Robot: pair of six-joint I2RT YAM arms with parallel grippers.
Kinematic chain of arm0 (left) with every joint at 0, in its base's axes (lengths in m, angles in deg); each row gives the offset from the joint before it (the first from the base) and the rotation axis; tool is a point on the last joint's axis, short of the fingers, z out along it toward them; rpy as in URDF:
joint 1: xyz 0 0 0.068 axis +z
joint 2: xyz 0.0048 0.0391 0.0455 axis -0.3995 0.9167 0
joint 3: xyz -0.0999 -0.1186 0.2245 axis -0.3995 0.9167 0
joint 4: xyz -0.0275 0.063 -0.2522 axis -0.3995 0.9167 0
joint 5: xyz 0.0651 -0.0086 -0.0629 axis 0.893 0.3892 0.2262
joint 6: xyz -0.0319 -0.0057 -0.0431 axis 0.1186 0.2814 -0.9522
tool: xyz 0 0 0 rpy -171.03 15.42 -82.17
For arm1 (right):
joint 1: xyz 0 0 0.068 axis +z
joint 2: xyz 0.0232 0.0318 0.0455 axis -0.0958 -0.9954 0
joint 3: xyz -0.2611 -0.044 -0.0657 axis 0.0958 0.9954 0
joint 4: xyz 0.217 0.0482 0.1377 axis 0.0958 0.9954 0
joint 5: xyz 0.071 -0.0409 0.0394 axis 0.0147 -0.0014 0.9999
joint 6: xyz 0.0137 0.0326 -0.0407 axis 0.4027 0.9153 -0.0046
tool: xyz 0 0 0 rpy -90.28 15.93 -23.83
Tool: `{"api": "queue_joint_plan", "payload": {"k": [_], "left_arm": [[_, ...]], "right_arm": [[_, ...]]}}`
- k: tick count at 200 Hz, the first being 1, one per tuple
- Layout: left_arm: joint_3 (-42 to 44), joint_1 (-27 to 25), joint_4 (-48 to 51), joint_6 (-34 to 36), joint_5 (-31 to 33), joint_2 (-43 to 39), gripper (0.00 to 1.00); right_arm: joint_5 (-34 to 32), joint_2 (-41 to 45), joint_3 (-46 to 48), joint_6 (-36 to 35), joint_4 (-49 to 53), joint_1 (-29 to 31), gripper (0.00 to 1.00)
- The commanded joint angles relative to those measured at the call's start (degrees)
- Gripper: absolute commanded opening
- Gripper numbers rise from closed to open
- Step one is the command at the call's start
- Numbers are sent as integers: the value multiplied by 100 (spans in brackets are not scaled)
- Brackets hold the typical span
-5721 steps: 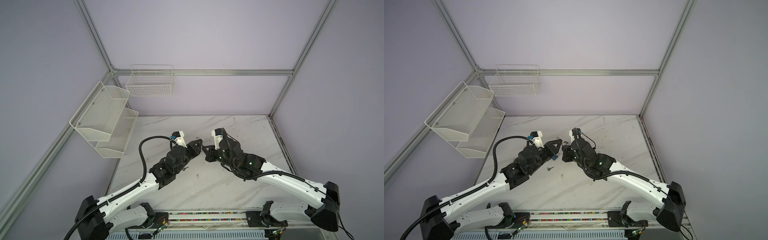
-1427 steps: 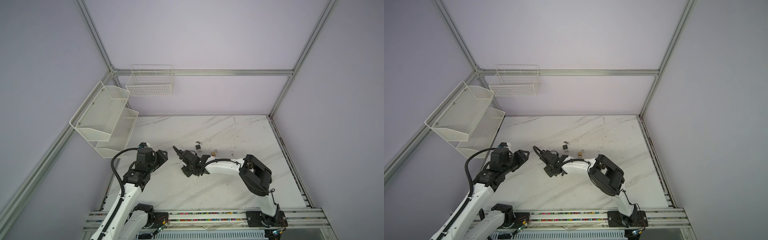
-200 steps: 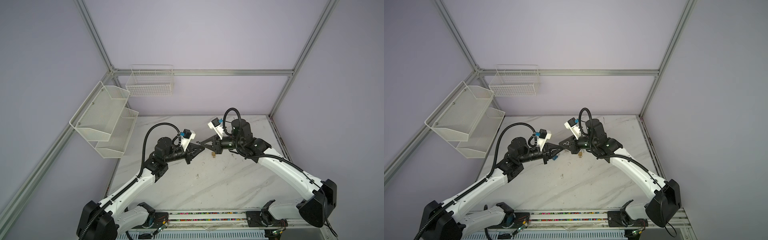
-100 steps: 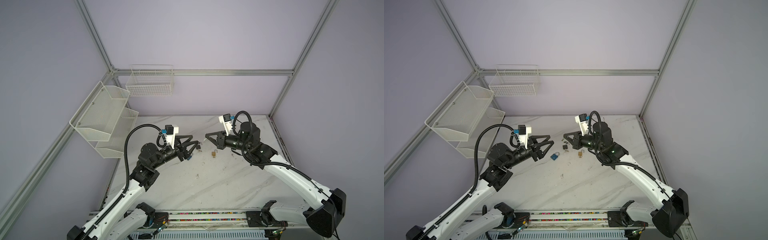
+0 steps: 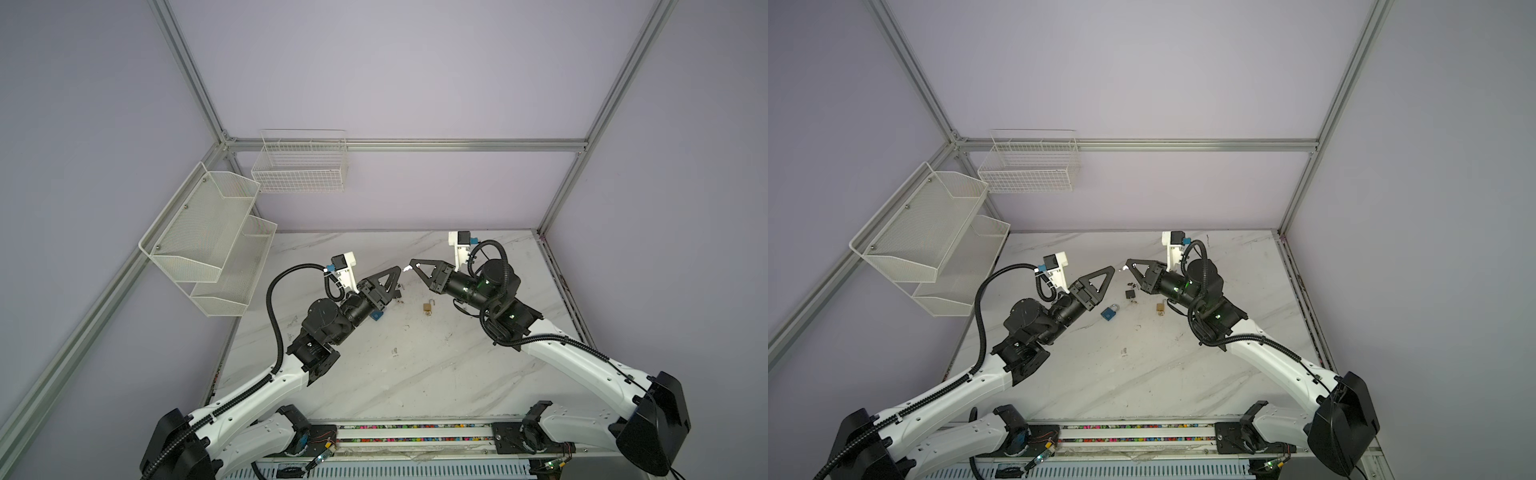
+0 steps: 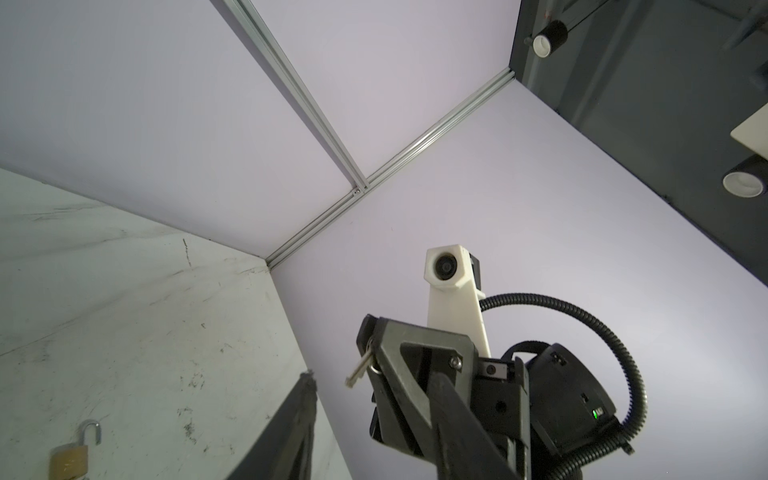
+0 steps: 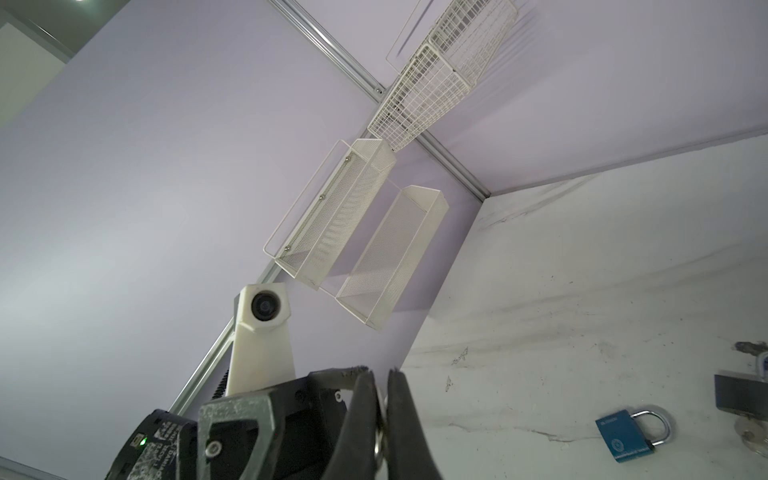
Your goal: Unlock with the key
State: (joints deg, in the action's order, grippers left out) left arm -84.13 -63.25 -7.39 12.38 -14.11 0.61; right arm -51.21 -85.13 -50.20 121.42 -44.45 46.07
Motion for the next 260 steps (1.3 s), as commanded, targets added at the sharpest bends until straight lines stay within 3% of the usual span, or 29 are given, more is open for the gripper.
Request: {"api": "queue_joint_plan", "payload": {"k": [1, 221, 260], "left_arm": [[167, -107, -975, -293, 424, 142, 43], [-26, -310, -1691, -109, 482, 680, 0], [14, -305, -1691, 284, 446, 557, 0]], "right_arm": [[-283, 16, 79, 335, -623, 133, 0], [-396, -156, 308, 514, -1147, 258, 0], [-453, -58, 289, 353, -970, 258, 2]]}}
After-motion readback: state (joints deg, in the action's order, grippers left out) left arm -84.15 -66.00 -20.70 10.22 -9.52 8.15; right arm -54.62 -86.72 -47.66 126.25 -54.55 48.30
